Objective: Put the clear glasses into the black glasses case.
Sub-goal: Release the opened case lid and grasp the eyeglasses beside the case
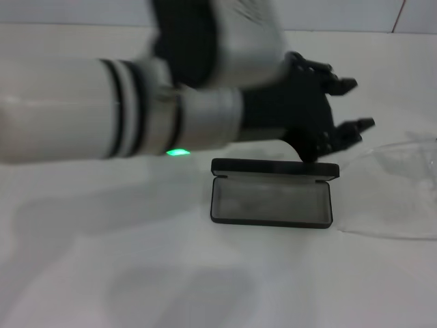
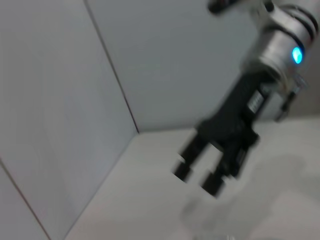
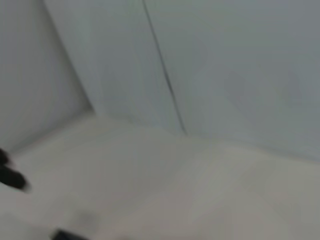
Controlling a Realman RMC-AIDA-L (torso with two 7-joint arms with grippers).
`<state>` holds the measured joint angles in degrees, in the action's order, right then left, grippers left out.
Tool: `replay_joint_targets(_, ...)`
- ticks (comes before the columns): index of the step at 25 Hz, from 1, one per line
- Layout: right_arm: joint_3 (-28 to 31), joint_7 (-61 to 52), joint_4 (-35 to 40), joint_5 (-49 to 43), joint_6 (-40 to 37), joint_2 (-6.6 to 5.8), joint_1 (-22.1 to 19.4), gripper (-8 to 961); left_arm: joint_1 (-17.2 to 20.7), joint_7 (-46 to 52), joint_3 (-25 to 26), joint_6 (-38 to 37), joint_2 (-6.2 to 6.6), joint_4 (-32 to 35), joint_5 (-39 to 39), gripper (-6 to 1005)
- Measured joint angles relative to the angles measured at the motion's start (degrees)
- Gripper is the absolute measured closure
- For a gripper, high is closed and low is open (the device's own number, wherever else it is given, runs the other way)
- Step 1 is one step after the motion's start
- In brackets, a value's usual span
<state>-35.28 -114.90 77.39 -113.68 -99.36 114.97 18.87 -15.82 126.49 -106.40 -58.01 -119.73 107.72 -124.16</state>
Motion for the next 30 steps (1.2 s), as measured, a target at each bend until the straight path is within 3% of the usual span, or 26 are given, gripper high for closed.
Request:
replay_joint_targets(5,-11.97,-26.04,24.81,-23.39,-3.6,-0.14,3.44,123,1.67,-7.1,11.15,-5.38,0.02,-3.82,16.33,555)
replay_joint_targets(8,-15.88,-34.05,29.63,-32.96,-11.33,-0.34,9.46,137,2.04,-10.59,17.83,-10.01,0.02,-7.84,25.49,559)
replay_joint_targets(11,-19.0,-36.66,25.97,-39.35,-14.99,0.4,13.76,148,1.35,-14.37,24.57,-15.36,0.02,-14.08,33.17,563)
replay_joint_targets(17,-28.08,-39.85,16.09,-44.49,-10.16,0.76,14.13,153,0.65,-20.04,33.12,-22.92,0.02,-23.96,42.16,570)
replay_joint_targets(23,-29.98,-41.12,12.36,-45.51,-6.06,0.93,13.59,157,0.52,-21.84,36.2,-25.74,0.02,-27.88,42.98,577)
replay_joint_targets(30,-31.8,-41.16,7.36,-45.17,-1.08,0.96,11.55,176,-0.07,-22.79,36.37,-26.2,0.02,-28.71,42.7,586)
